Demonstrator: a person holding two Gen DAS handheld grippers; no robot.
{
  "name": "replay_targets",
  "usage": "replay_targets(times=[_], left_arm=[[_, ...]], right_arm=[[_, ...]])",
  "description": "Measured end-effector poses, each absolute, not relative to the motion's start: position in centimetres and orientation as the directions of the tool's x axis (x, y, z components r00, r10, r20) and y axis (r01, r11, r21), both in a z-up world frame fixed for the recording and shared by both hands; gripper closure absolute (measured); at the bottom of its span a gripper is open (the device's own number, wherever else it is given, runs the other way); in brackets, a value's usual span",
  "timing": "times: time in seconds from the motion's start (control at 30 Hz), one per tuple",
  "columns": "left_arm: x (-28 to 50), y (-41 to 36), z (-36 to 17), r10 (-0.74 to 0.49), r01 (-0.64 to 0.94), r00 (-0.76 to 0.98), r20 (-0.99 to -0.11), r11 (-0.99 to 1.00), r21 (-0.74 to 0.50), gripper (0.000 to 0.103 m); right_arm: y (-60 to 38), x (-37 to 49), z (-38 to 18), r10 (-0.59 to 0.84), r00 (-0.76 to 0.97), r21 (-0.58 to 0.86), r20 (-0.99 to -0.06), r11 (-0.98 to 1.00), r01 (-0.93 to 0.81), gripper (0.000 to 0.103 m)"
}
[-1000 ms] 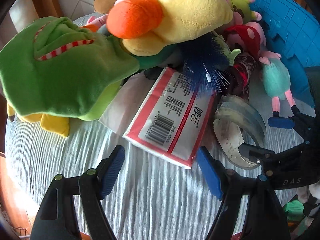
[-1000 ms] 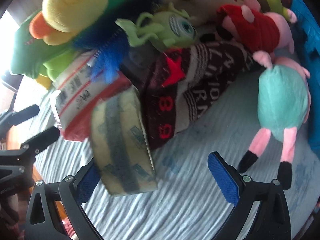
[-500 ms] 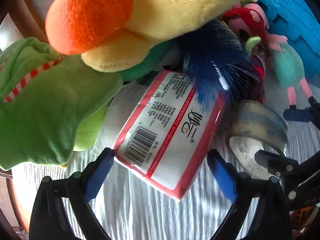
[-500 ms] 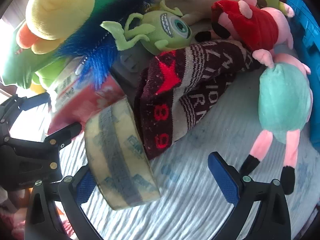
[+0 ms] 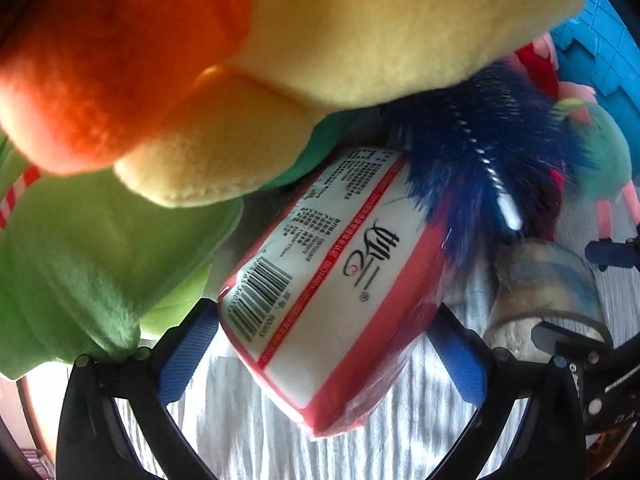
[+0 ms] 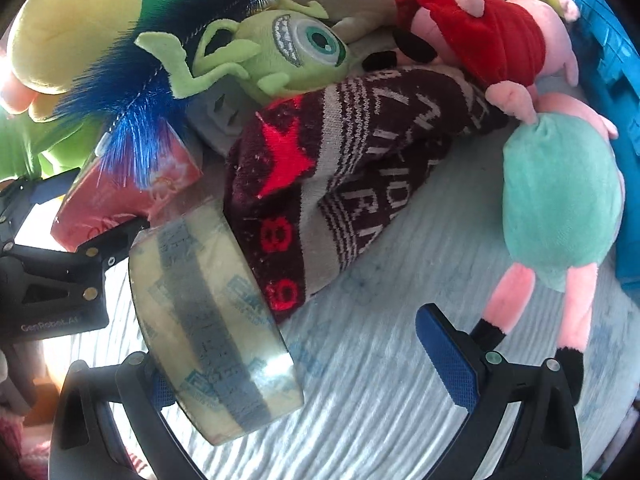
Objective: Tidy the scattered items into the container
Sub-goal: 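Grasp the tissue pack with the left tool while the right tool grasps the clear tape roll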
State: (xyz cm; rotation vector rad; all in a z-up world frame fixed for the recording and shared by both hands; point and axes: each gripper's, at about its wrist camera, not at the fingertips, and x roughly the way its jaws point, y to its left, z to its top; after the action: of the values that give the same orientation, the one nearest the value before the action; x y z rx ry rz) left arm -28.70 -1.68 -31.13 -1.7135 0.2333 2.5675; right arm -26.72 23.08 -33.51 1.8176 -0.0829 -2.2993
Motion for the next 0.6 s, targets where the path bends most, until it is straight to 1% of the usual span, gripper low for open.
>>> replay_targets(times=[0.07,0.13,0.2,0.23,0.27,0.3,0.37,0.4,0.43,0.5,0.57,0.6], left_arm=[[-28.7,-2.0,-31.3,-0.056,-0.113,-0.394,-0.917,-0.988,0.109,0.000],[-28.4,-2.3,-31.0,-0.064,-0.102,-0.403,-0.913,-0.988,0.114,0.009],[-27.8,-2.6,-30.5,-0.042,-0.101,-0.398,-0.916,-0.991,0.089,0.013],[-27.4,-2.7,-30.2,-0.022,-0.100,-0.392,-0.920,-0.993,0.067,0.014],[-26.9,-2.8,-30.0,-0.005,-0.102,-0.384,-0.923,-0.994,0.047,0.015],[-26.4,-2.7,-29.8,0.006,-0.104,-0.376,-0.927,-0.994,0.036,0.016],[-24.8,-2.6,-29.2,0.024,-0.112,-0.369,-0.929,-0.994,0.019,0.016],[-24.0,-2.6,-28.8,0.038,-0.117,-0.367,-0.929,-0.993,0.005,0.016],[-23.1,-2.6,-28.4,0.053,-0.121,-0.365,-0.929,-0.993,-0.009,0.016],[-21.7,-2.7,-27.6,0.074,-0.121,-0.367,-0.927,-0.992,-0.032,0.016],[-20.5,-2.8,-26.8,0.086,-0.119,-0.370,-0.925,-0.992,-0.045,0.016],[-20.1,-2.9,-26.3,0.082,-0.117,-0.379,-0.922,-0.992,-0.041,0.016]], right_arm=[[23.1,-26.6,-33.6,-0.201,-0.212,0.176,-0.956,-0.975,0.133,0.000],[23.1,-26.5,-33.8,-0.204,-0.204,0.178,-0.958,-0.974,0.139,0.000],[23.1,-26.2,-33.6,-0.205,-0.207,0.178,-0.957,-0.974,0.141,0.001],[23.3,-26.0,-33.3,-0.206,-0.215,0.179,-0.955,-0.974,0.138,0.007],[23.6,-25.8,-33.0,-0.210,-0.222,0.184,-0.952,-0.974,0.133,0.020],[24.0,-25.5,-32.7,-0.213,-0.225,0.188,-0.951,-0.974,0.125,0.028],[24.7,-25.0,-32.1,-0.203,-0.228,0.180,-0.952,-0.977,0.115,0.055],[25.1,-24.8,-31.8,-0.193,-0.229,0.172,-0.954,-0.979,0.111,0.060],[25.5,-24.4,-31.5,-0.188,-0.231,0.167,-0.955,-0.980,0.108,0.068],[26.5,-23.5,-30.7,-0.189,-0.236,0.169,-0.953,-0.980,0.102,0.073],[27.5,-22.6,-30.1,-0.196,-0.243,0.177,-0.950,-0.980,0.095,0.084],[27.8,-22.2,-29.8,-0.206,-0.247,0.189,-0.947,-0.978,0.093,0.085]])
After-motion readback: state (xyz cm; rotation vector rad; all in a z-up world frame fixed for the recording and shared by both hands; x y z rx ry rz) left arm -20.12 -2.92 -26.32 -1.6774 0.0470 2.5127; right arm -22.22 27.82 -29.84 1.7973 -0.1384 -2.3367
